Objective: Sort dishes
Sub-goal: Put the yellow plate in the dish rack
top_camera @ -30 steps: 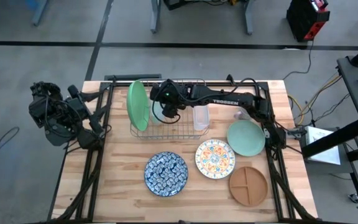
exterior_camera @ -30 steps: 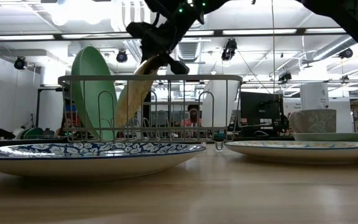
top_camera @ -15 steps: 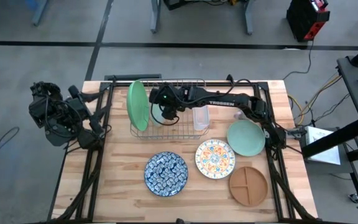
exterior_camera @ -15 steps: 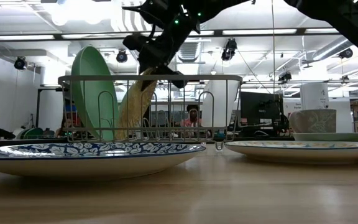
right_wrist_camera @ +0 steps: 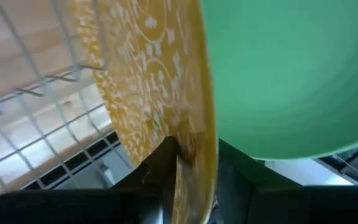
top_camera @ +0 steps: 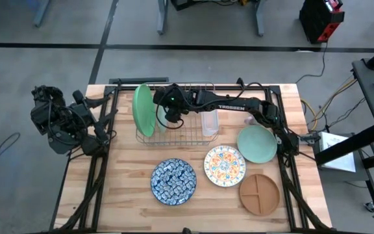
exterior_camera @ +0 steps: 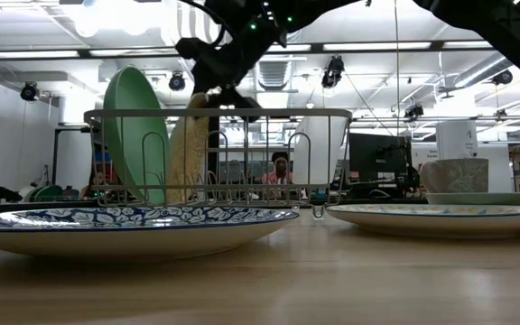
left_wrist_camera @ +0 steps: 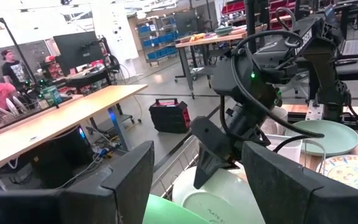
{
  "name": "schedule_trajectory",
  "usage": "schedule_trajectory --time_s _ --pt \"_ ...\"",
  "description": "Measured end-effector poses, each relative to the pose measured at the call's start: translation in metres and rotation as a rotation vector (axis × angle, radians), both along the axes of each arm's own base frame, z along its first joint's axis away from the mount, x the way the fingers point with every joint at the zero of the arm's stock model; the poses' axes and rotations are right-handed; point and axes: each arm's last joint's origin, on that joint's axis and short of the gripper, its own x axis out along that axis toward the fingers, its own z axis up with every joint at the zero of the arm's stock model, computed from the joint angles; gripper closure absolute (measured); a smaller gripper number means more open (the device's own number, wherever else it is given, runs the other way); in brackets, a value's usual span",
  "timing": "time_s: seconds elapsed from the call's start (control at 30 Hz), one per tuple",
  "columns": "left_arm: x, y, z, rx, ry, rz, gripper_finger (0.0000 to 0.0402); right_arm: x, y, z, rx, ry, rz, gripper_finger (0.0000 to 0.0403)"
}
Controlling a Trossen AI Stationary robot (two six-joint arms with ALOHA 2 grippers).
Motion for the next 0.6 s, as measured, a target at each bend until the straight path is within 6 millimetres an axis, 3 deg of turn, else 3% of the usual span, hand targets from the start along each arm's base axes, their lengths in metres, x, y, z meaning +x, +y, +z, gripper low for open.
schedule_trajectory --time_s 0.27,0.6 --pt "0.0001 -0.0001 0.0000 0.000 0.000 0.000 0.0168 0.0062 -0.0009 0.0093 -0.017 -0.115 0.009 0.0334" --pt "0.0001 -0.0002 0.0000 -0.002 -0.001 0.000 0.0168 0.0062 -0.0008 0.0093 -0.005 -0.121 0.000 0.0323"
